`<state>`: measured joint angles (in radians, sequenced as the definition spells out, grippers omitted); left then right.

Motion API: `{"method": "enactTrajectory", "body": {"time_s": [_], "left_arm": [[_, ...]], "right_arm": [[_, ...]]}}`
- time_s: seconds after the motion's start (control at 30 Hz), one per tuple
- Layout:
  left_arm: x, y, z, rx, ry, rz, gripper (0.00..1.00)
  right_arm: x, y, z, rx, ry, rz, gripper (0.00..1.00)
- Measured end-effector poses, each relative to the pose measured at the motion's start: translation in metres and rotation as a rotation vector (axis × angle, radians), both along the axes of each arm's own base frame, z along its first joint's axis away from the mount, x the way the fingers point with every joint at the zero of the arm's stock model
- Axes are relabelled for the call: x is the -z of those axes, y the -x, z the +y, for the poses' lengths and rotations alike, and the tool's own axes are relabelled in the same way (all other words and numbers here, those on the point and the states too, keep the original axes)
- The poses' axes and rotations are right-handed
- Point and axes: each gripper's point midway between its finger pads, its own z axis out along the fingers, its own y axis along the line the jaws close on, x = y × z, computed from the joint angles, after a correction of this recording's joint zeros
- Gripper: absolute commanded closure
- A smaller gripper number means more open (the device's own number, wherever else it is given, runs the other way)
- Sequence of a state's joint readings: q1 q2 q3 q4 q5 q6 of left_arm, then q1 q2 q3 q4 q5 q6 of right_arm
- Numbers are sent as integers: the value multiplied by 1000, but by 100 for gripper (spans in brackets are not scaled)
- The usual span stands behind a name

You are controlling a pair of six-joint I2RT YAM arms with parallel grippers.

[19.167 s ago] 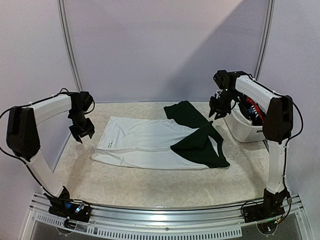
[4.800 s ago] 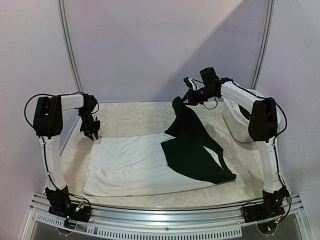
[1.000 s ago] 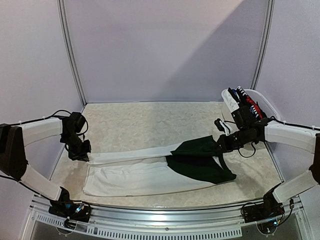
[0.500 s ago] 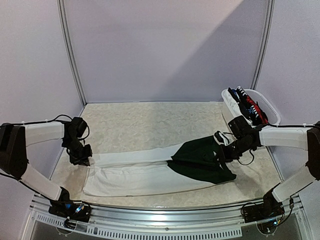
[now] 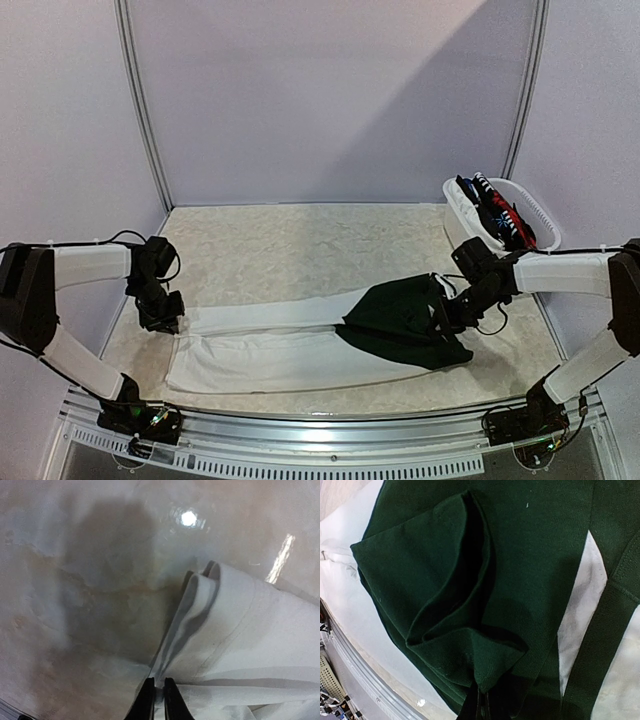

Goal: Fold and stack the mixed laundry pile
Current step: Fold the 1/3-folded T-shirt at the center of the board.

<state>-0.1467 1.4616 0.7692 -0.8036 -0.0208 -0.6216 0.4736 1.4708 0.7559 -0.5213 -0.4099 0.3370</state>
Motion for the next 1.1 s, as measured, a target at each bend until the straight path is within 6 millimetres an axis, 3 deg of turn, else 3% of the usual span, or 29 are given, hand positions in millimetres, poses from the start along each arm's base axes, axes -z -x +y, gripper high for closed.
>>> {"method": "enactTrajectory", "body": {"time_s": [0.47,0.77,0.9,1.1], "left_arm": [[8,-3,3,7,-28,32,94],[9,-7,4,21,-35,35,94],[10,-8,5,25,-41,38,94],[7,-13,5,32,-44,29,94]], "right_arm": [[-22,18,2,-28,-27,6,99],[-49,30,24,-88,-105,-13,99],[-44,37,25,-79,-108,16,100],[-16,52,10,-45,-36,88,98]]}}
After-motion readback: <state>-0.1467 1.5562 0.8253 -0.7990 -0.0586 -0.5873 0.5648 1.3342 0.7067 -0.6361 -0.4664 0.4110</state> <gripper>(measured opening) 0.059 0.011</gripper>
